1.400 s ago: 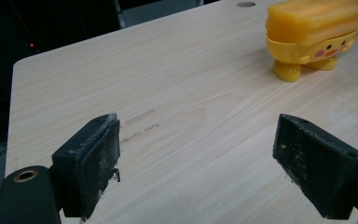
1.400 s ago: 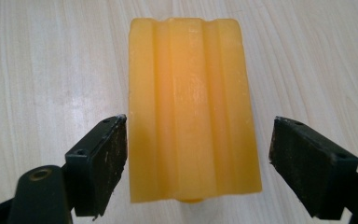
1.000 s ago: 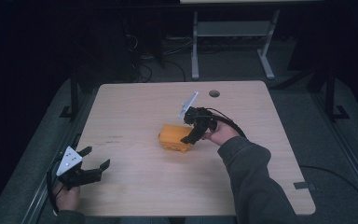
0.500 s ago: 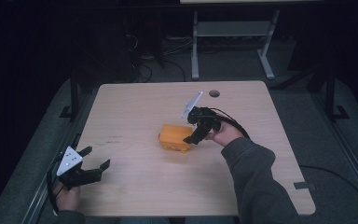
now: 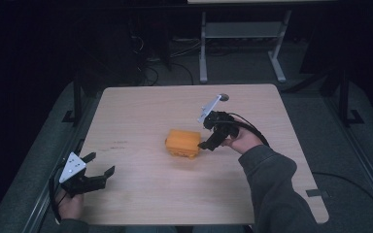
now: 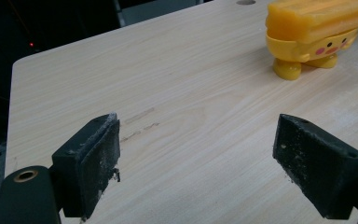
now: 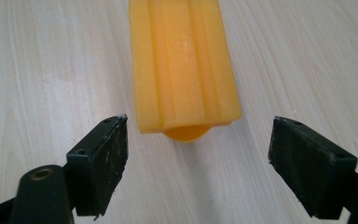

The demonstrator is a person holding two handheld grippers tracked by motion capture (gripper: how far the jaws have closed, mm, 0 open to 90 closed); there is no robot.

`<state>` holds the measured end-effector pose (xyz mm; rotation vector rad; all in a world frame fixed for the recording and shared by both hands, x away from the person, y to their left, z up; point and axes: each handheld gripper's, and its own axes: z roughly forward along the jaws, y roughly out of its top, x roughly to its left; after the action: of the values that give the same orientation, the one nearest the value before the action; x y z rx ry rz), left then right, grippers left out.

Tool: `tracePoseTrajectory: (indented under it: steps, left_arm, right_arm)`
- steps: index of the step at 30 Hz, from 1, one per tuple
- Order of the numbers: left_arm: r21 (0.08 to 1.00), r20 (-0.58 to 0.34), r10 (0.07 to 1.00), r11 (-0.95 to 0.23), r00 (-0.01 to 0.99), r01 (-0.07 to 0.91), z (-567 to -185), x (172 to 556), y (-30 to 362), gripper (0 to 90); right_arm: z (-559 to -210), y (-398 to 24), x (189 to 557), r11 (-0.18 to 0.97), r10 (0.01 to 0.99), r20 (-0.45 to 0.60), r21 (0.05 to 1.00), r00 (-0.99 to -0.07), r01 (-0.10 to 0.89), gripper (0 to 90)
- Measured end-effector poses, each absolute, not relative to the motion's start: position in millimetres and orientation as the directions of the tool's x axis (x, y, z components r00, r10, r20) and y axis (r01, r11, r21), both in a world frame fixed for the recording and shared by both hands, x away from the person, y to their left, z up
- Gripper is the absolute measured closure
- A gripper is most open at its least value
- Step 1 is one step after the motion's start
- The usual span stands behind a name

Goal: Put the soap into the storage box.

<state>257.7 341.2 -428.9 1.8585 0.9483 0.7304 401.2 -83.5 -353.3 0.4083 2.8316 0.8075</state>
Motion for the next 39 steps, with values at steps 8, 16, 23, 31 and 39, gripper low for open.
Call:
tracePoseTrajectory:
  steps: [8, 16, 23, 31, 39]
  left_arm:
    - [0.899, 0.1, 0.842, -0.305, 0.531, 0.314, -428.9, 257.6, 341.1, 13.9]
    - [0.898, 0.102, 0.84, -0.308, 0.532, 0.314, -429.2, 258.0, 340.9, 13.9]
    - [0.898, 0.102, 0.841, -0.308, 0.531, 0.315, -429.2, 257.8, 340.8, 13.9]
    - [0.897, 0.103, 0.841, -0.309, 0.531, 0.315, -429.3, 257.7, 340.7, 13.9]
    - [0.896, 0.105, 0.841, -0.311, 0.531, 0.316, -429.6, 257.9, 340.4, 13.9]
  right_arm:
    - [-354.2, -93.3, 396.8, 0.812, 0.322, -0.088, 0.537, -0.943, 0.228, 19.3]
    - [-360.8, -104.2, 393.3, 0.811, 0.341, -0.078, 0.529, -0.937, 0.251, 19.6]
    - [-361.9, -112.1, 390.5, 0.804, 0.353, -0.072, 0.533, -0.933, 0.264, 19.8]
    - [-363.1, -120.3, 386.9, 0.793, 0.373, -0.06, 0.538, -0.926, 0.285, 19.9]
    - [-364.2, -126.5, 385.1, 0.794, 0.378, -0.066, 0.536, -0.924, 0.286, 19.9]
